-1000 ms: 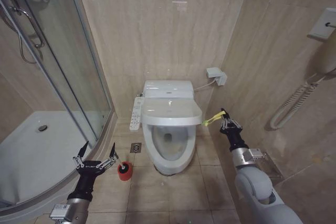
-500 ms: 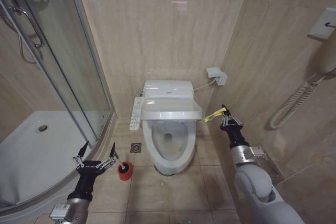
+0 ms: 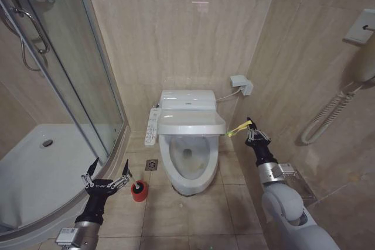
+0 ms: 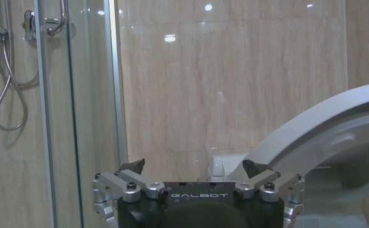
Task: Open the toilet lid, clean the toilet bowl with a toilet brush, close the toilet lid, and flush.
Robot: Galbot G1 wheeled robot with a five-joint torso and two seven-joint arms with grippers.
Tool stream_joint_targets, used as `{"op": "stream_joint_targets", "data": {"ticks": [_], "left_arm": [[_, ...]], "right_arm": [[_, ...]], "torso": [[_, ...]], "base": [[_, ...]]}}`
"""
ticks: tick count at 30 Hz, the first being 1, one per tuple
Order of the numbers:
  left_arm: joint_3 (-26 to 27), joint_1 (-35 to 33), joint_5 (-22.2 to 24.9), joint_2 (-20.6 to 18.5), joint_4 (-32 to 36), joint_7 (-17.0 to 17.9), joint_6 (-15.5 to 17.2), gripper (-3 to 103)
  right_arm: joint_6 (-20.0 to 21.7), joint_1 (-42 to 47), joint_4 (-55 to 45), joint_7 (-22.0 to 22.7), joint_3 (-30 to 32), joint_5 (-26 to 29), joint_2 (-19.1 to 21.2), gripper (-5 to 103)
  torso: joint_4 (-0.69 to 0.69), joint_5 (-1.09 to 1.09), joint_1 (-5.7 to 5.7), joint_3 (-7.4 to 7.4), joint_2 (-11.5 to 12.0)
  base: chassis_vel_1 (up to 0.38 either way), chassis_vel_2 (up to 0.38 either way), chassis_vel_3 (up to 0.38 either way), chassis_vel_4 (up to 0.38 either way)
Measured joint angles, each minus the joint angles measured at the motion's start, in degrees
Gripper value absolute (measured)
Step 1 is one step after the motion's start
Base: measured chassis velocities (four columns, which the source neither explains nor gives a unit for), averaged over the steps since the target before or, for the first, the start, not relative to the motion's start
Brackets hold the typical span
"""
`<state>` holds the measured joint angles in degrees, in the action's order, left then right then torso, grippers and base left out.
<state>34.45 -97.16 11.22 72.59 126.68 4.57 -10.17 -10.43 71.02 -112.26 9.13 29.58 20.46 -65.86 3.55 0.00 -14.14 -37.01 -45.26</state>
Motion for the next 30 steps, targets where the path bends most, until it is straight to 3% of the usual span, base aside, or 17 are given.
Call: {"op": "stream_joint_targets", "data": {"ticks": [17, 30], "left_arm": [[0.0, 0.01, 0.0, 0.0, 0.0, 0.0, 0.0, 100], [0.0, 0.0, 0.0, 0.0, 0.0, 0.0, 0.0, 100]], "right_arm": [[-0.78, -2.27, 4.54, -0.52, 0.04, 0.52, -0.09, 1], [-0.49, -12.22, 13.04, -1.18, -0.02, -1.79, -1.95, 1]], "torso": [[-0.01, 0.0, -0.03, -0.02, 0.01], [0.01, -0.01, 0.0, 0.0, 0.0]], "base": [[-0.046, 0.051, 0.043, -0.041], [0.0, 0.0, 0.0, 0.0]]}}
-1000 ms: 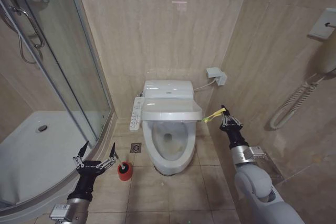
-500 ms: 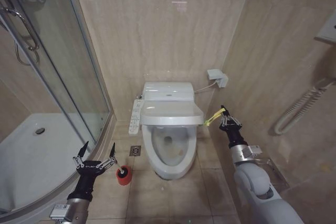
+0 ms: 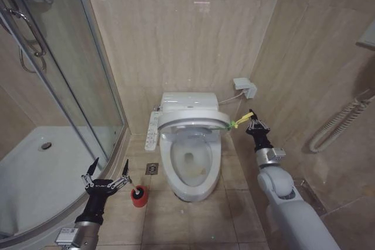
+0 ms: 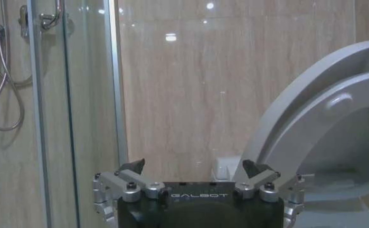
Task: Open the toilet lid, clean the toilet bowl with a toilet brush, close the toilet lid, and flush.
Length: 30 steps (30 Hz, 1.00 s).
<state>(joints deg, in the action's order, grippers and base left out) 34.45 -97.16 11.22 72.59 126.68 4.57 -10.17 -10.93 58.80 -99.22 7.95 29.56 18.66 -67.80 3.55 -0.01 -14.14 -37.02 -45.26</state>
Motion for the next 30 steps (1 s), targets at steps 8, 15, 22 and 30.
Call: {"op": "stream_joint_targets", "data": {"ticks": [8, 15, 22, 30], "left_arm": [[0.0, 0.0, 0.0, 0.0, 0.0, 0.0, 0.0, 100], [0.0, 0.0, 0.0, 0.0, 0.0, 0.0, 0.0, 100], [0.0, 0.0, 0.0, 0.0, 0.0, 0.0, 0.0, 100], [0.0, 0.0, 0.0, 0.0, 0.0, 0.0, 0.0, 100]], "right_arm": [[1.61, -4.19, 2.28, -0.51, -1.96, 1.17, -1.44, 1], [2.91, -8.64, 4.3, -0.42, -3.82, 1.79, -1.61, 1], [3.98, -11.56, 5.42, 0.01, -5.86, 2.66, -0.8, 1], [3.92, -15.72, 10.12, -0.42, -6.54, 2.42, -2.57, 1]], "torso": [[0.0, 0.0, 0.0, 0.0, 0.0], [0.0, 0.0, 0.0, 0.0, 0.0], [0.01, 0.0, 0.0, 0.0, 0.0], [-0.01, 0.01, 0.0, 0.0, 0.0]], "base": [[0.0, 0.0, 0.0, 0.0], [0.0, 0.0, 0.0, 0.0], [0.0, 0.0, 0.0, 0.0], [0.0, 0.0, 0.0, 0.0]]}}
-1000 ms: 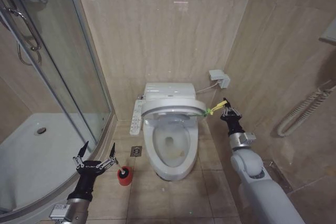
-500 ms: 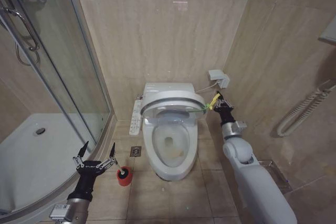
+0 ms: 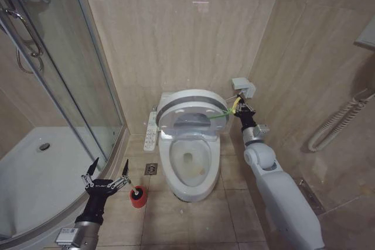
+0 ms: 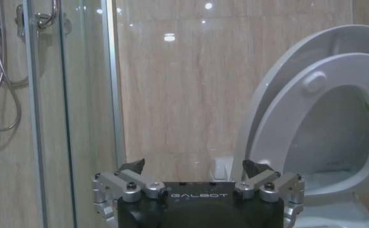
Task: Open the toilet lid, clean the toilet bowl with a toilet brush, close the toilet lid, and flush.
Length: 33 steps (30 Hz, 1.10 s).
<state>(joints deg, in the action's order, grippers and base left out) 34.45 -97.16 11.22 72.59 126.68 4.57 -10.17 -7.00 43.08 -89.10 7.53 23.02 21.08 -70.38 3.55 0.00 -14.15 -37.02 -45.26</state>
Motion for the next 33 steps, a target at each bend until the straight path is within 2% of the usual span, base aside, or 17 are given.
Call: {"op": "stream_joint_targets", "data": {"ticks": [10, 22, 33], "left_arm": [[0.0, 0.0, 0.0, 0.0, 0.0, 0.0, 0.0, 100], [0.0, 0.0, 0.0, 0.0, 0.0, 0.0, 0.0, 100], [0.0, 0.0, 0.0, 0.0, 0.0, 0.0, 0.0, 100]], "right_arm": [[-0.78, -5.55, 6.69, -1.25, -1.03, -0.77, -0.97, 1], [-1.77, -15.36, 15.13, -2.14, -5.13, -1.08, -0.36, 1], [-2.35, -22.94, 21.51, -2.16, -6.1, -2.53, -2.93, 1]], "torso": [[0.0, 0.0, 0.0, 0.0, 0.0], [0.01, 0.0, 0.0, 0.0, 0.0], [0.02, 0.0, -0.01, 0.0, 0.0]], "base": [[0.0, 0.0, 0.0, 0.0], [0.0, 0.0, 0.0, 0.0], [0.0, 0.0, 0.0, 0.0]]}}
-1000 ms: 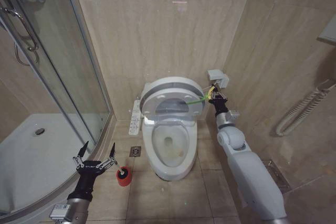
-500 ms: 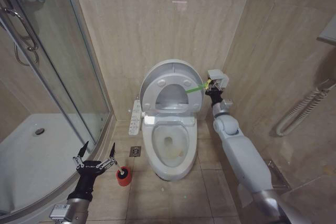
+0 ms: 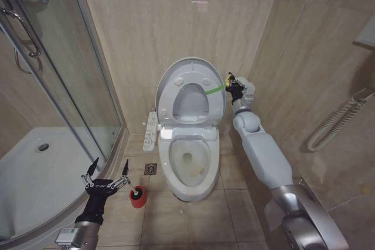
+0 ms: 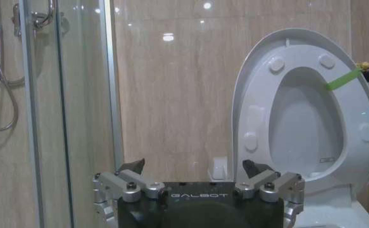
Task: Open the toilet lid, clean the toilet bowl with a toilet brush, close the toilet lid, and flush.
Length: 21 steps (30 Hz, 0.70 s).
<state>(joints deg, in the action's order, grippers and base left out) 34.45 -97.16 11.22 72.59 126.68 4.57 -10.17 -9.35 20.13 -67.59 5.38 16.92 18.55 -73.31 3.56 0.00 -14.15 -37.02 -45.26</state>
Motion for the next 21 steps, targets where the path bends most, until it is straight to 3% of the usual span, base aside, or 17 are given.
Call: {"op": "stream_joint_targets", "data": {"ticks": [21], "left_arm": [[0.0, 0.0, 0.0, 0.0, 0.0, 0.0, 0.0, 100]], "right_arm": [[-1.11, -8.25, 10.26, -0.31, -0.57, -2.54, -3.23, 1]], "torso": [[-0.01, 0.0, 0.01, 0.0, 0.0]], "base": [[0.0, 0.0, 0.0, 0.0]]}}
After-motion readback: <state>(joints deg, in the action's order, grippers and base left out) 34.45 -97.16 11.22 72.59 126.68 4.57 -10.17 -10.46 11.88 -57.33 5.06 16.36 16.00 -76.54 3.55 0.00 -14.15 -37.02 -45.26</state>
